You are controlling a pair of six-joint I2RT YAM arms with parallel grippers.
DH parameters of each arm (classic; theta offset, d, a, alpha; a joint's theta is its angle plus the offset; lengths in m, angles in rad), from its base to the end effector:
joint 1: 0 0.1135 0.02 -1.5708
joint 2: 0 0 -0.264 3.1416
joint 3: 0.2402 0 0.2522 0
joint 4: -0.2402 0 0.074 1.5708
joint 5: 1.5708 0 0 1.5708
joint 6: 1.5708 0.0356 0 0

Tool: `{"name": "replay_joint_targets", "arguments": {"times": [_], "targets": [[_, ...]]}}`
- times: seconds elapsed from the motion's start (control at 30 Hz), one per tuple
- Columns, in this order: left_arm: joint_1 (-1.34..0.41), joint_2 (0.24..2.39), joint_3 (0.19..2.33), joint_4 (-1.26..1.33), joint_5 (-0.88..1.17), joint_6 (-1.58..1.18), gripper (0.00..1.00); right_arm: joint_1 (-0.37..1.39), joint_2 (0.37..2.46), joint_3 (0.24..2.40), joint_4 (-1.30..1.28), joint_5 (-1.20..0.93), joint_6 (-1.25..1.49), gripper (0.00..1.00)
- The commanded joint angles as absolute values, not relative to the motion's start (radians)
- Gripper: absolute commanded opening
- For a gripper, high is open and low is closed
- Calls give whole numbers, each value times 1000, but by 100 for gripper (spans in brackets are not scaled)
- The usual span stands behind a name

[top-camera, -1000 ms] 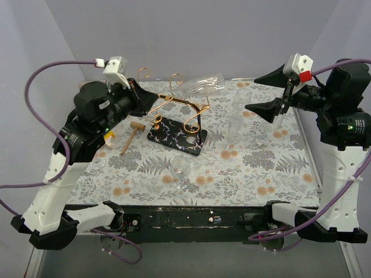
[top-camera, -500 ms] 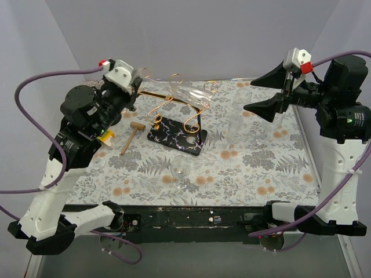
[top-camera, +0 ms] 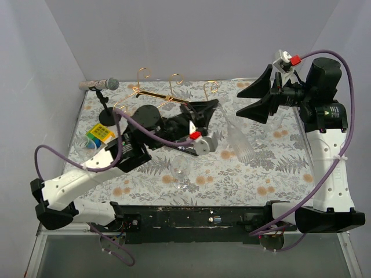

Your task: Place the wine glass upside down on the wine glass rack

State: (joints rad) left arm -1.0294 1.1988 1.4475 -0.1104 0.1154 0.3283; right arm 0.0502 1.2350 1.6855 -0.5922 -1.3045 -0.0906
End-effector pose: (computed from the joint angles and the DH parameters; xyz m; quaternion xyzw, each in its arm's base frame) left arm 0.1279 -0.2207 0.4930 0.4454 0.4828 -0.2942 0.6942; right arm 0.2079 0.0448 0.5117 -0.4390 0.5709 0.4479 0.5299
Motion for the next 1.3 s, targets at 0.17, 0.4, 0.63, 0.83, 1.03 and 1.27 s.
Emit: {"name": "replay_joint_targets", "arguments": {"times": [0.17,0.4,0.63,0.83,1.03,1.27], "targets": [[-1140,1316,1459,37,-60,591,0,89,1172,1563,-437,-1365,32,82],[-1158,1319,1442,54,-72,591,0,113,1143,1441,-309,-1390,139,76],[-1181,1331,1431,57,-72,591,0,137,1144,1396,-213,-1411,210,64],[-1189,1347,1431,49,-78,607,0,140,1149,1388,-166,-1433,253,54],[-1193,1353,1434,32,-72,612,0,140,1154,1379,-130,-1440,281,47],[-1195,1356,1430,26,-61,600,0,140,1155,1364,-52,-1469,340,26]]}}
